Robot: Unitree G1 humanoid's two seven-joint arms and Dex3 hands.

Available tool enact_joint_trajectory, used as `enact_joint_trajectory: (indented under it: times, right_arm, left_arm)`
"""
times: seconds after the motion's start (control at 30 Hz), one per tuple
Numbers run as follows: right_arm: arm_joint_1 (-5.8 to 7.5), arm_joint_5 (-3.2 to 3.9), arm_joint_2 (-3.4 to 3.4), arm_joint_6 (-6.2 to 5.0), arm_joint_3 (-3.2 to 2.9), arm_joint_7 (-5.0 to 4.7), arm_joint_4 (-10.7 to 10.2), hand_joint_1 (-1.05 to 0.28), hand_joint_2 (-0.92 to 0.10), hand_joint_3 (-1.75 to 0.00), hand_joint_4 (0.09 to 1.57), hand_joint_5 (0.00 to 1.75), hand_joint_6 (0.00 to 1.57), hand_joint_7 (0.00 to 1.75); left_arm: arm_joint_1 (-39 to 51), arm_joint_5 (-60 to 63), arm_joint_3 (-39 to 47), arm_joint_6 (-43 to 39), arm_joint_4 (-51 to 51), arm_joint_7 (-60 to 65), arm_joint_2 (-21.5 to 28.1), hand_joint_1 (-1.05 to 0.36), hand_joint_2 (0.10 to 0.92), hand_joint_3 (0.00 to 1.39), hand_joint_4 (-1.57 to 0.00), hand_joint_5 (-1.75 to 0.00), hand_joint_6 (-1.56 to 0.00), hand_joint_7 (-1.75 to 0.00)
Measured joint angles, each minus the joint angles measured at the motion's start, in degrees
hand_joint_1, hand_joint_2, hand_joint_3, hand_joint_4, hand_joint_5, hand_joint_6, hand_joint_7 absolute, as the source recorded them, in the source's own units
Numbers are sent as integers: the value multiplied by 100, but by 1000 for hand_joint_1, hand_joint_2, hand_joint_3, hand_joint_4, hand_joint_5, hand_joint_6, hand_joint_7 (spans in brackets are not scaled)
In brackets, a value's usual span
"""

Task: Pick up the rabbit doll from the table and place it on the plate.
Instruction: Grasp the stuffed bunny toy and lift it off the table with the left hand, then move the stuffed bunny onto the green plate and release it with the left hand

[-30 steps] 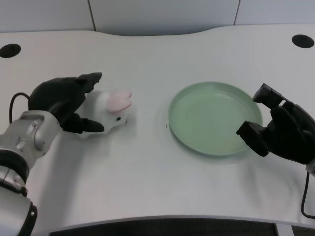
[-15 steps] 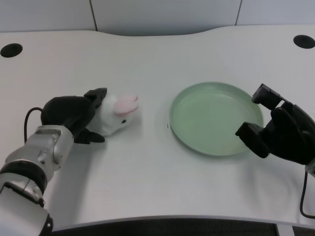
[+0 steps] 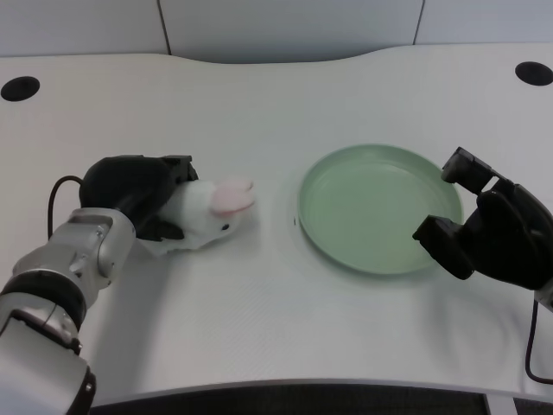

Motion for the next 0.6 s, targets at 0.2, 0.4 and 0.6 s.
enact_joint_trajectory:
  times: [0.2,0.4,0.6]
  right_arm:
    - [0,0,1,11,2,30,0,-599,-918,-72,1050,1746,801,1746]
    - [0,-1,2,27,7,77,0,-611,-919,-61,1051,1746,806,1746]
    - [0,1,9,26,5,98,0,-615,-919,-54,1043,1746,803,1746]
  left_arm:
    - [-152,-128,114,-159,0,-21,-20,-173,870,1,-575,-1205,-857,-561]
    - [-352,-186,142,-402,-2,-29,-133,-177,875,1,-603,-1180,-866,-550]
    - [-654,-184,123,-623,-8,-2,-328,-179,899,2,-550,-1303,-858,-579]
